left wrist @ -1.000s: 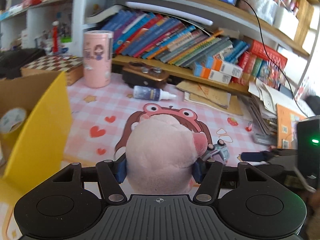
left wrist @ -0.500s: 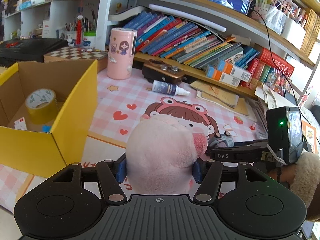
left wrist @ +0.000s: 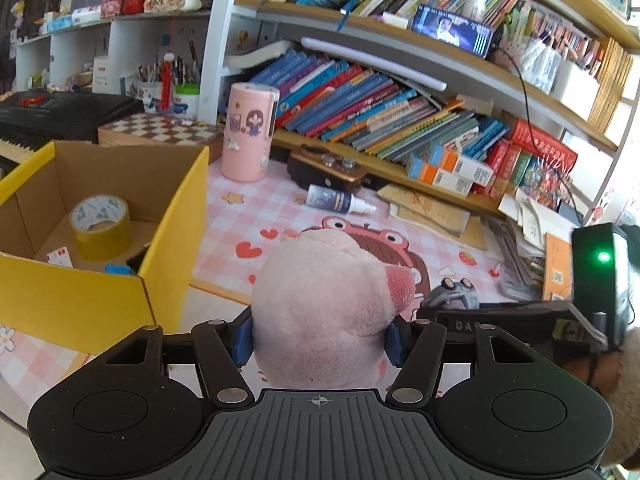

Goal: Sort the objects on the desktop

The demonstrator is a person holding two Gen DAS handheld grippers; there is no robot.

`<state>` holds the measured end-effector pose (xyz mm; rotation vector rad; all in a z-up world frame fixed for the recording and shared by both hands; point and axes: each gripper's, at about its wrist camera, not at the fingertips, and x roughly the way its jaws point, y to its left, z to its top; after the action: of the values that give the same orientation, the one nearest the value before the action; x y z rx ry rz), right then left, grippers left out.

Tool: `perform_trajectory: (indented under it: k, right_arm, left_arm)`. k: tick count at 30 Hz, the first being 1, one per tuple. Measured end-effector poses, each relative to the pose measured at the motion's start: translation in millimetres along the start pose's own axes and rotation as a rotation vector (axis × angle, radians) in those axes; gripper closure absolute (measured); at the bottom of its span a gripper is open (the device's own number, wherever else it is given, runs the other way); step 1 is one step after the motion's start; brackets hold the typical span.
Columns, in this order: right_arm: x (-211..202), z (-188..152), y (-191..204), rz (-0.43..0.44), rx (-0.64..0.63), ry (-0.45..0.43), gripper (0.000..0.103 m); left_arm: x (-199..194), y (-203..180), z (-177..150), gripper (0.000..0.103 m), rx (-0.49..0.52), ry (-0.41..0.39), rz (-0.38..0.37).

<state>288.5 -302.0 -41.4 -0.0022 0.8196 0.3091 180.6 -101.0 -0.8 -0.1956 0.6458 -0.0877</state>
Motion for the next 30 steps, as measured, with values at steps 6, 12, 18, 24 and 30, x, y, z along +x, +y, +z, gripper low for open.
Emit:
perform_trajectory:
  k: [6,12,18,24,30]
  right_arm:
    - [-34,-11,26,0.036,0.037,-0.021,0.045]
    - [-58,-31,61,0.067,0.066,-0.004,0.045]
    - [-73,-52,105,0.091,0.020,0.015,0.045]
    - [-84,-70,151,0.115,-0.031,0.039,0.045]
    - [-93,-84,187,0.134,-0.059,0.052,0.045]
  left_arm:
    - [-20,14,-5,0.043,-0.009,-0.017,-0.005]
    - [-41,38,-16,0.043,-0.034,-0.022,0.004]
    - [-61,69,-31,0.043,-0.065,0.005,0.033]
    - [-82,101,-50,0.043,-0.109,0.039,0.039]
    - [-106,130,-62,0.043,-0.147,0.038,0.051]
